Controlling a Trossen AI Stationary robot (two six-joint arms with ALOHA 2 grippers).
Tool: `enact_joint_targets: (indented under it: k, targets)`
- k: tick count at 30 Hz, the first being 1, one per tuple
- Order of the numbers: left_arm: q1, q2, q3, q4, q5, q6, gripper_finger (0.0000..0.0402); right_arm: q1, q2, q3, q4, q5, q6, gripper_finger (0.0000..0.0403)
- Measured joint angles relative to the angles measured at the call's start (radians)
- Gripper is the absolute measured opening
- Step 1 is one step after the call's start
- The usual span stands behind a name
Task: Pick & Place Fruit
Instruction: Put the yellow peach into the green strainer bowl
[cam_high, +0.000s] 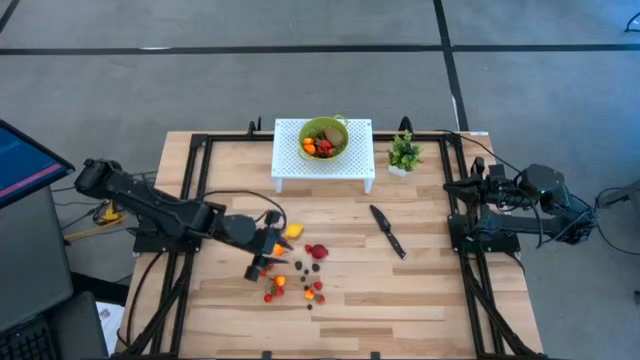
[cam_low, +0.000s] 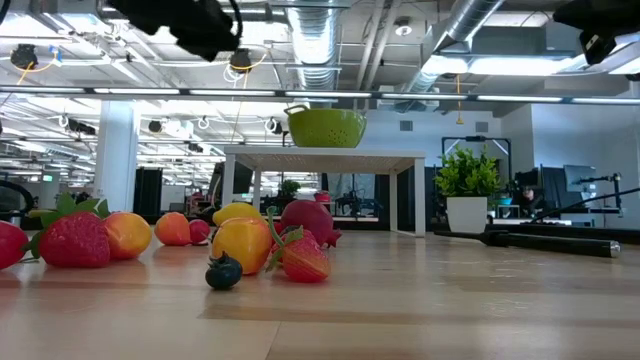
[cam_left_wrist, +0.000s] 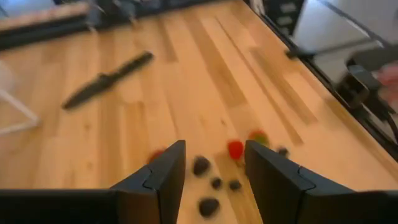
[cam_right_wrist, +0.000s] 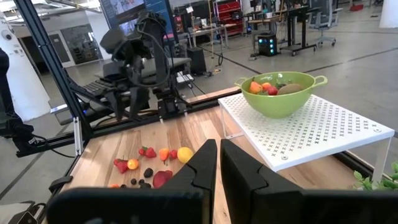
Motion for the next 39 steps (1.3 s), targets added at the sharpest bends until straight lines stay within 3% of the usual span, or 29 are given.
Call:
enact_joint_targets:
  k: [12, 24, 39]
  targets:
    - [0.043, 0.070, 0.000, -0.213, -0.019, -0.100, 0.0159, 0.000, 0.000, 0.000, 0.000, 0.000, 0.000, 0.0017]
    - [0.058, 0.240, 0.000, -0.241, 0.000, -0.072, 0.0159, 0.000, 0.000, 0.000, 0.000, 0.000, 0.000, 0.0017]
    - [0.120, 0.342, 0.000, -0.258, 0.052, -0.064, 0.0159, 0.000, 0.000, 0.000, 0.000, 0.000, 0.000, 0.0017]
